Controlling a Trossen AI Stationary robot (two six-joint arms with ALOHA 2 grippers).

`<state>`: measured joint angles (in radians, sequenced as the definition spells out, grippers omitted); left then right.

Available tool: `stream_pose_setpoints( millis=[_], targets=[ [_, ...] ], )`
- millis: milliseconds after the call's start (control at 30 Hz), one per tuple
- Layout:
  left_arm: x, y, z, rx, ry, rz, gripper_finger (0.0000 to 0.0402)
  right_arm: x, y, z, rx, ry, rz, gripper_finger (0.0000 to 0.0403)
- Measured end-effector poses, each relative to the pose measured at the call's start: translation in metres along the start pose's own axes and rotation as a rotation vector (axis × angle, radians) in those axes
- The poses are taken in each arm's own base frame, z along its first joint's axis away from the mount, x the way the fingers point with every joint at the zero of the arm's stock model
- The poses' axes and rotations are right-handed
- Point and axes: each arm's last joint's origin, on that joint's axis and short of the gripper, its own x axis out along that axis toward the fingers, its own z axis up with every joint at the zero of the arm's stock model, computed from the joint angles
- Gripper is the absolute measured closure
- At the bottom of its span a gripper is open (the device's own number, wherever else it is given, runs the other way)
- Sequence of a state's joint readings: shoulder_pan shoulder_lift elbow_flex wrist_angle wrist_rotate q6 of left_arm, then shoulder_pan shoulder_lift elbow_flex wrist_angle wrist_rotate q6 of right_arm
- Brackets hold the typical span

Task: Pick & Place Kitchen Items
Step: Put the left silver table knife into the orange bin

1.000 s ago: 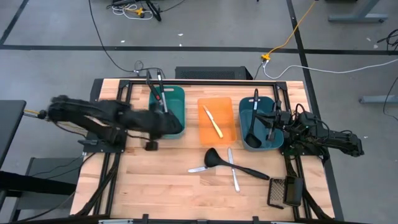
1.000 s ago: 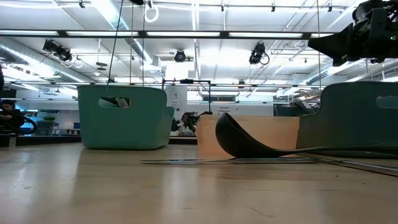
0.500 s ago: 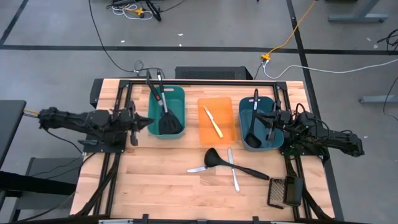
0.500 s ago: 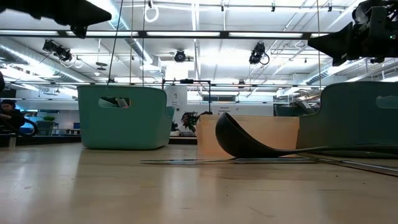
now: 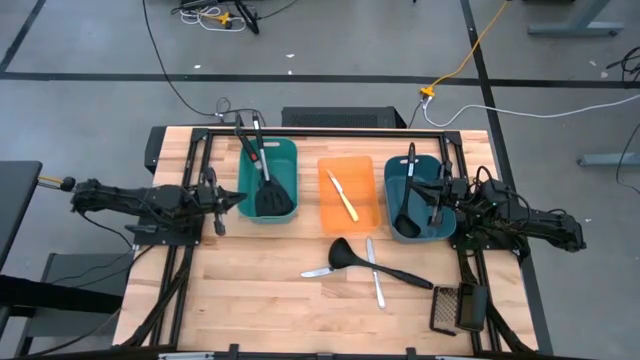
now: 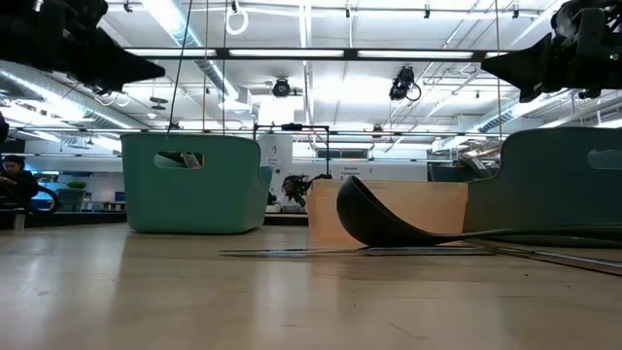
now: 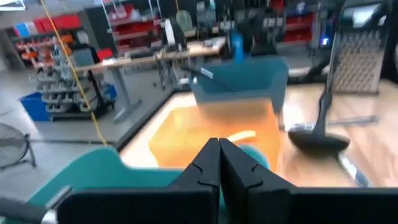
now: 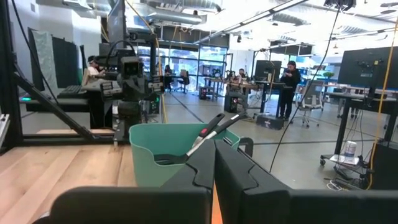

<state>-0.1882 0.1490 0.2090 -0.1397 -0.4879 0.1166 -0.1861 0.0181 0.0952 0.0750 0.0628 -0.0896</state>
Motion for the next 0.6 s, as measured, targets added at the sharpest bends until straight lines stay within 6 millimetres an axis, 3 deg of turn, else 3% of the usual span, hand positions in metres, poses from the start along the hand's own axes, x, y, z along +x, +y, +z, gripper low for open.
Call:
stream_pose_setpoints(
  millis=[300, 600],
  targets=[
    [0.004, -0.005, -0.004, -0.041, -0.125, -0.069, 0.0398, 0.000, 0.000, -0.001, 0.004, 0.011, 0.001, 0.0393],
    [0.008, -0.009, -0.023, -0.036, -0.120, -0.071, 0.0399, 0.000, 0.000, -0.001, 0.008, 0.009, 0.001, 0.0393]
  ],
)
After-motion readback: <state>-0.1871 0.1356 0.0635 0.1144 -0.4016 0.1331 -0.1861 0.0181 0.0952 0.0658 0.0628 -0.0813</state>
